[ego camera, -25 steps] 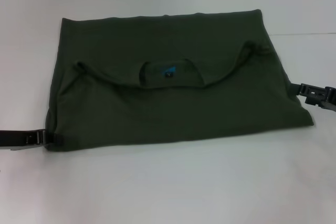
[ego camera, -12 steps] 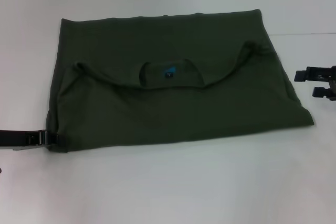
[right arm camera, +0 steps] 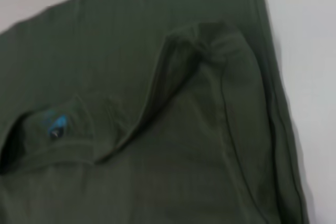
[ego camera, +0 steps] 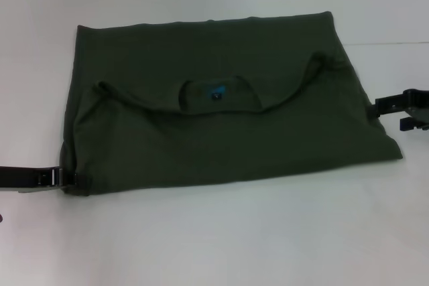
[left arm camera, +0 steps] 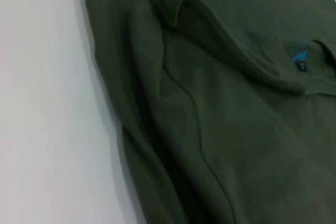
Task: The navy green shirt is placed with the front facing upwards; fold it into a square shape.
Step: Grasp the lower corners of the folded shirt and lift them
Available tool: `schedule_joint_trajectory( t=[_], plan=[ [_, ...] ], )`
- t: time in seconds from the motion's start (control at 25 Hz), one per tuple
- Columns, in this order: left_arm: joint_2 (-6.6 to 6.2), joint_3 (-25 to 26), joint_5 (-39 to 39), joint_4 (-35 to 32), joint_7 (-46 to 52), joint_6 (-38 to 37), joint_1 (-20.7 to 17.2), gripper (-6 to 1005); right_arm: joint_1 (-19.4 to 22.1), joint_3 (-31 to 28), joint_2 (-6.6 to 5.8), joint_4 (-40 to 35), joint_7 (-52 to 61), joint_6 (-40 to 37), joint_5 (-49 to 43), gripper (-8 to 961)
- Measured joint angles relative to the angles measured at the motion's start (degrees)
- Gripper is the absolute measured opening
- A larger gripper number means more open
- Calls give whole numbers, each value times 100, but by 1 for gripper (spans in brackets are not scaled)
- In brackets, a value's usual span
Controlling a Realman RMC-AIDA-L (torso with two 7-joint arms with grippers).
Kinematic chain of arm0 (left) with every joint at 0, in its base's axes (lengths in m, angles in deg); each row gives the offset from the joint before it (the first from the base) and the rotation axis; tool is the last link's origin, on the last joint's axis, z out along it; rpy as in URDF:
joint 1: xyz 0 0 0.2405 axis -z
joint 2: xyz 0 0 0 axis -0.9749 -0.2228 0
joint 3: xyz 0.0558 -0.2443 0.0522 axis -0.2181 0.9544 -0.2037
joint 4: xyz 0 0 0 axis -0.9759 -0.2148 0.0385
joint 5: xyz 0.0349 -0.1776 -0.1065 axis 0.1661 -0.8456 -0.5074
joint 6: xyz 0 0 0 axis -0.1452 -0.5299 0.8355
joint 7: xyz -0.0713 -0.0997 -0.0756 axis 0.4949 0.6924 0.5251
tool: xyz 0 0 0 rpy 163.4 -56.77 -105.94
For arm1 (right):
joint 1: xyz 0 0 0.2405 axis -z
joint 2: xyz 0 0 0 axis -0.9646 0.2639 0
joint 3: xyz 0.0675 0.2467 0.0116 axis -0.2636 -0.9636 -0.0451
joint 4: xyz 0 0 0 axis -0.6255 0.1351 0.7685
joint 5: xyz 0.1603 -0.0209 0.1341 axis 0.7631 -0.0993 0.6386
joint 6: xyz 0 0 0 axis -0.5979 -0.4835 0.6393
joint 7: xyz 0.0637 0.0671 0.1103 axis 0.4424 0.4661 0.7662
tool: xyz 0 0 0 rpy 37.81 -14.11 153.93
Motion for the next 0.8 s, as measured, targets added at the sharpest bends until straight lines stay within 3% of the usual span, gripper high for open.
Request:
schedule_joint_trajectory(
  t=[0.8],
  plan=[
    [0,7,-5,1,-6,-3,-13,51,0,560,144,299,-82,499,-143,910]
  ],
)
